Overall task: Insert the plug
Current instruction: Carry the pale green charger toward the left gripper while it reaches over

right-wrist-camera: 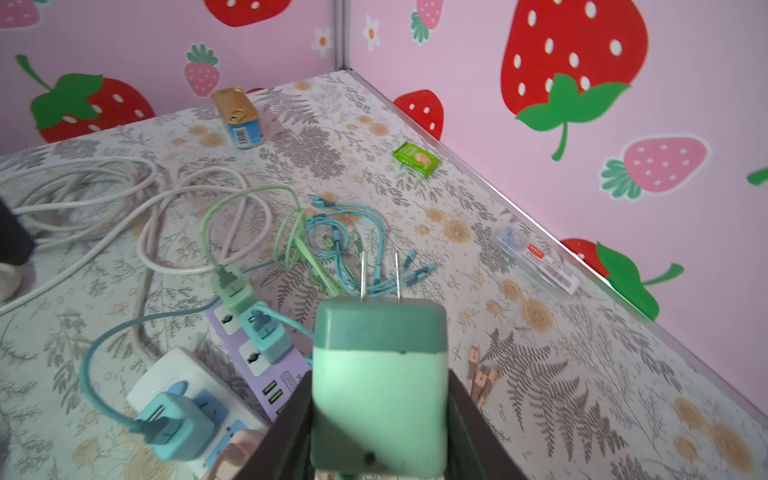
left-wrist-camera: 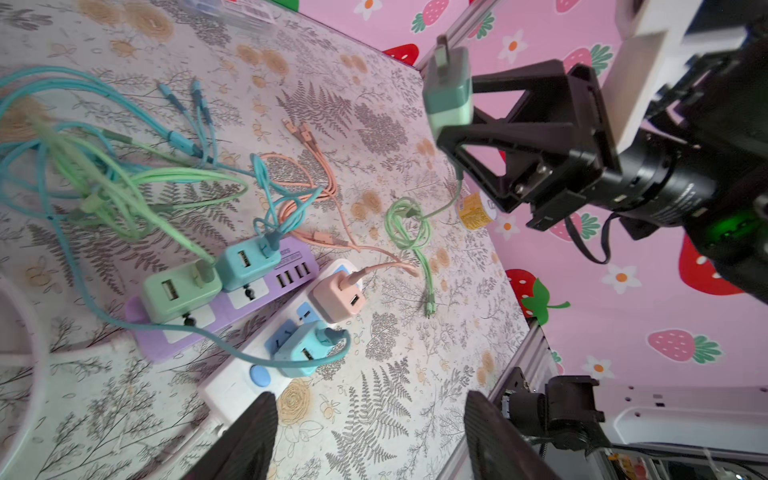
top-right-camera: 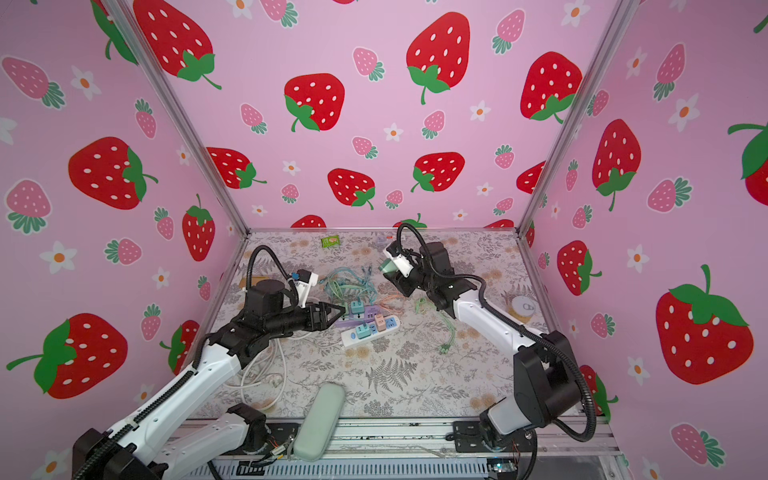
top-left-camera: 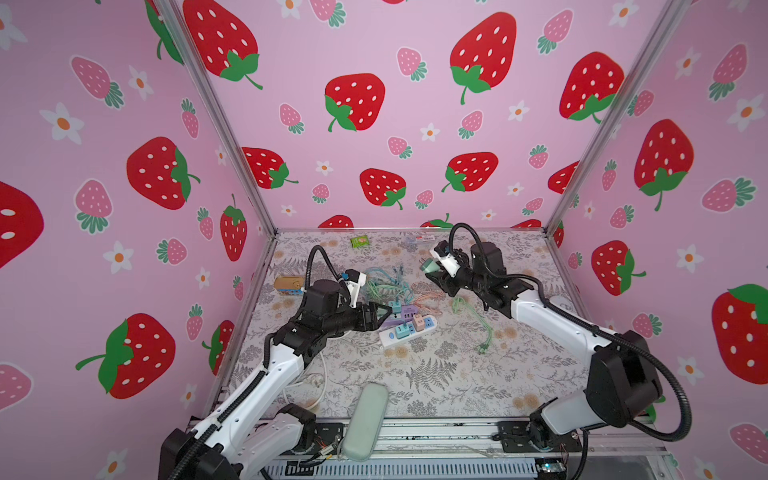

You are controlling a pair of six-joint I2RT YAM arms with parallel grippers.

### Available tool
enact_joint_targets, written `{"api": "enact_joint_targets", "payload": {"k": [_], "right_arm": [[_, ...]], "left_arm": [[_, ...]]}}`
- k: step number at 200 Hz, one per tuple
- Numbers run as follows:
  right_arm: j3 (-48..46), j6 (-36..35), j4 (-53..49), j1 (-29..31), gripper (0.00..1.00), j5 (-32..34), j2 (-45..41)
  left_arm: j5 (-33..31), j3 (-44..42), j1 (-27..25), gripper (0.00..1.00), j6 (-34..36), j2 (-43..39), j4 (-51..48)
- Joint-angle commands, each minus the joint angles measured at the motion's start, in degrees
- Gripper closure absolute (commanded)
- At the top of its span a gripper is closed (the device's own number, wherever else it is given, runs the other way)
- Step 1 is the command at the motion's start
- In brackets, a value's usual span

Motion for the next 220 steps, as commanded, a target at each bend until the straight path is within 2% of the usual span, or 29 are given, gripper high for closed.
{"api": "enact_joint_targets", "payload": {"k": [1, 61, 133, 184, 220], "right_arm": [[-1.8, -6.2, 2.3, 2.1, 0.8, -3.6, -3.2], [-3.4, -10.9, 1.2, 7.3, 0.79, -6.1, -6.4], [-4.4, -12.8, 0.1, 11.8, 0.78, -7.3, -8.4], [-4.3, -14.4, -0.8, 14.4, 0.78, -5.6, -8.2], [-4.3, -15.0, -1.1, 15.3, 0.78, -4.1, -8.1]], "left_arm": [[5.9, 3.4, 0.2, 0.26, -0.4, 0.9, 2.9], [13.5, 5.4, 0.2, 0.28, -2.4, 3.4, 6.6], [13.7, 6.4, 0.3, 0.35, -4.1, 5.7, 8.2], [15.2, 7.1, 0.2, 0.45, -5.4, 6.9, 9.7], [15.7, 7.1, 0.3, 0.57, -5.8, 7.4, 10.0]]}}
